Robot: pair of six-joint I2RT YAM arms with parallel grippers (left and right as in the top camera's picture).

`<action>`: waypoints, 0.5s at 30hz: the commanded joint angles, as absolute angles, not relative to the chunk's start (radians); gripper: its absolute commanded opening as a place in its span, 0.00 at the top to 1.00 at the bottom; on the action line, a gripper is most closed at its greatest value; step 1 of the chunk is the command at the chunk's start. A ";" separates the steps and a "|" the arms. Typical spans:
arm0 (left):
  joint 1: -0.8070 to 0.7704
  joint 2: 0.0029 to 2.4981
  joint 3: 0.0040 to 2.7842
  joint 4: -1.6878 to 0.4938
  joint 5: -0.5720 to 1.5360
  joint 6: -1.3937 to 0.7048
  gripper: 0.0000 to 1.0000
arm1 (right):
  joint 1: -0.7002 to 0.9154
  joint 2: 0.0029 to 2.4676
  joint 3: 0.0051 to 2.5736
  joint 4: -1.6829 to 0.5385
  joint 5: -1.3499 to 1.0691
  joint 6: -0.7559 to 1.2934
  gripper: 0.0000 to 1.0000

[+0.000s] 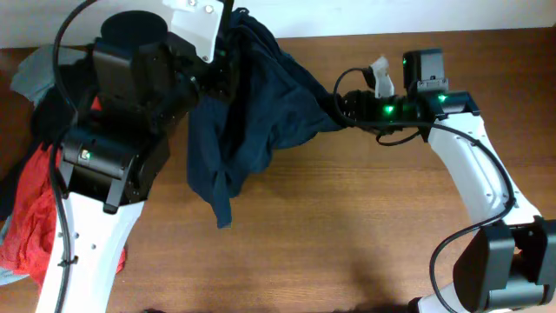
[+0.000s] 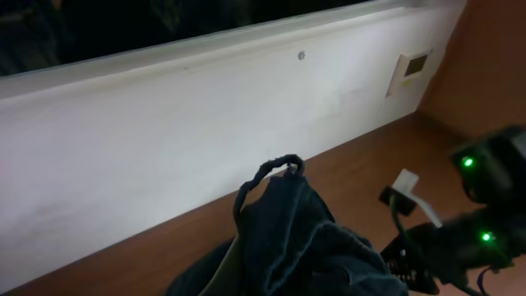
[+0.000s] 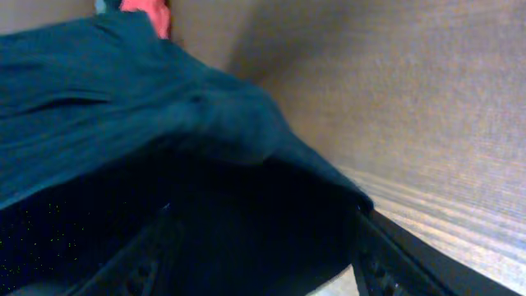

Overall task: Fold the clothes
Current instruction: 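Grasp the hanging edge of the shorts with the right gripper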

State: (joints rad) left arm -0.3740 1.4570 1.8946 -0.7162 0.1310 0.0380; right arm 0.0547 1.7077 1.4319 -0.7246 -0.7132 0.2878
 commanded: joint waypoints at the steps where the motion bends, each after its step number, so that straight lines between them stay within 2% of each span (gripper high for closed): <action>1: -0.373 1.452 1.913 -0.701 0.136 0.054 1.00 | 0.051 1.706 1.490 -0.722 -0.749 0.266 0.31; 15: -0.373 1.455 1.913 -0.708 0.135 0.070 0.99 | 0.029 1.697 1.525 -0.737 -0.683 0.296 0.32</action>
